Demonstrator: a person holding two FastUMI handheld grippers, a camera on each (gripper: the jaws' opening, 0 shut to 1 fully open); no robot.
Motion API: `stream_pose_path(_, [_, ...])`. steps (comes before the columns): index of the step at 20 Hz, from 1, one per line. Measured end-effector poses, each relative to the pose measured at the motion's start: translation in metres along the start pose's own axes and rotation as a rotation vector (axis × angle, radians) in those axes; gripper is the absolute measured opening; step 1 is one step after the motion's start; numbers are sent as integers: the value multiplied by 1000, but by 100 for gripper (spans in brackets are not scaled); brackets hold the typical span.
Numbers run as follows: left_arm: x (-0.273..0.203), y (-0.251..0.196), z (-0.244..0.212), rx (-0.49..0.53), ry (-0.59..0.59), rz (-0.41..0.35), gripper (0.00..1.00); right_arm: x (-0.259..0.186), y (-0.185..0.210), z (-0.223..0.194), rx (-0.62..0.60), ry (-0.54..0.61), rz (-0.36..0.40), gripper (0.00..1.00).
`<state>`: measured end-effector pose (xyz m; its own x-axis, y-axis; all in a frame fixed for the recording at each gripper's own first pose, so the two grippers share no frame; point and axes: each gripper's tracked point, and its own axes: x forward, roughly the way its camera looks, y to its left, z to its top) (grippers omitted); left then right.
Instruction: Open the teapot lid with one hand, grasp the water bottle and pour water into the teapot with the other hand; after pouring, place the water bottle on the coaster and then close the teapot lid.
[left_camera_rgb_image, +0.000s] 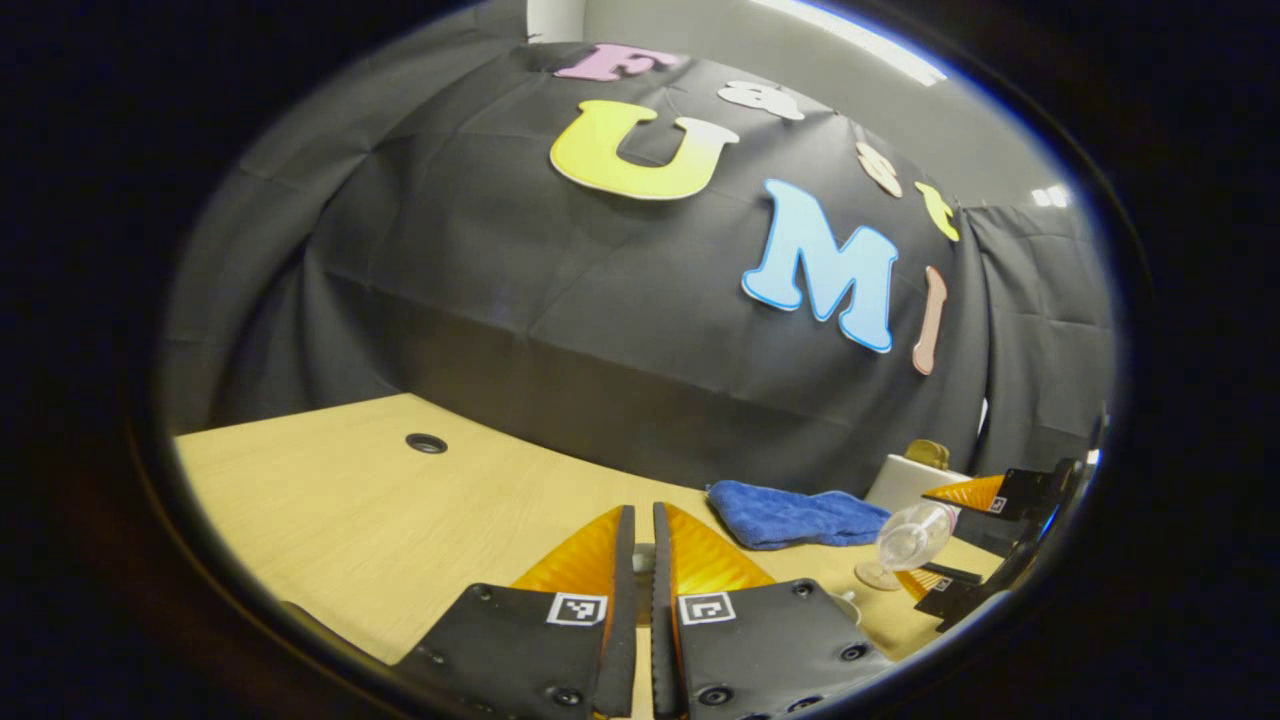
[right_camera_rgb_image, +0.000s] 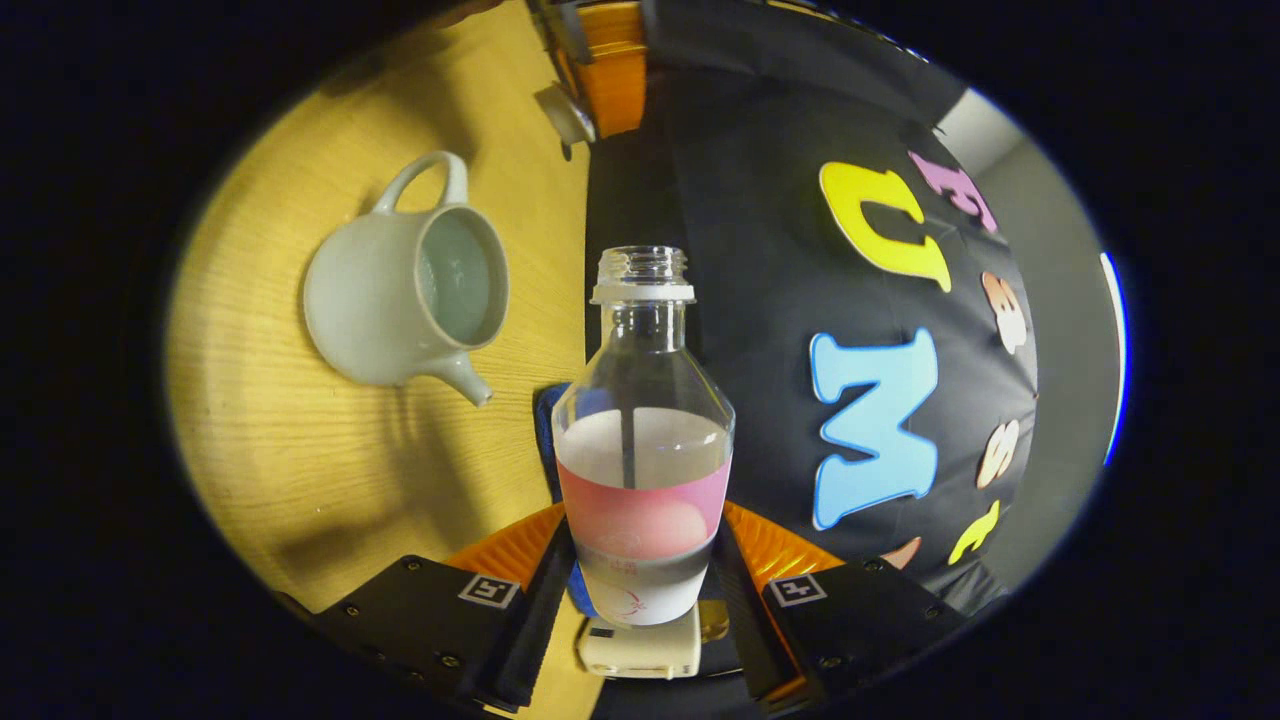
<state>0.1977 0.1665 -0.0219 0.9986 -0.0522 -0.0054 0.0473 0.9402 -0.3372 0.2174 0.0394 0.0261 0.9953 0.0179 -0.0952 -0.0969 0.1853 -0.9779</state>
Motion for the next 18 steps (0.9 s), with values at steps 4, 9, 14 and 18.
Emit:
stream_pose_path(4, [3, -9, -7, 20, 19, -13, 12, 2, 11, -11, 284, 17, 84, 76])
stream_pose_path(9, [4, -17, -10, 24, 27, -27, 12, 7, 4, -29, 651, 30, 147, 76])
stream_pose_path(14, [3, -20, -10, 24, 26, -34, 14, 18, -11, -54, 877, 35, 121, 76])
stream_pose_path(18, [2, -23, -10, 29, 29, -37, 14, 31, -14, -71, 993, 57, 82, 75])
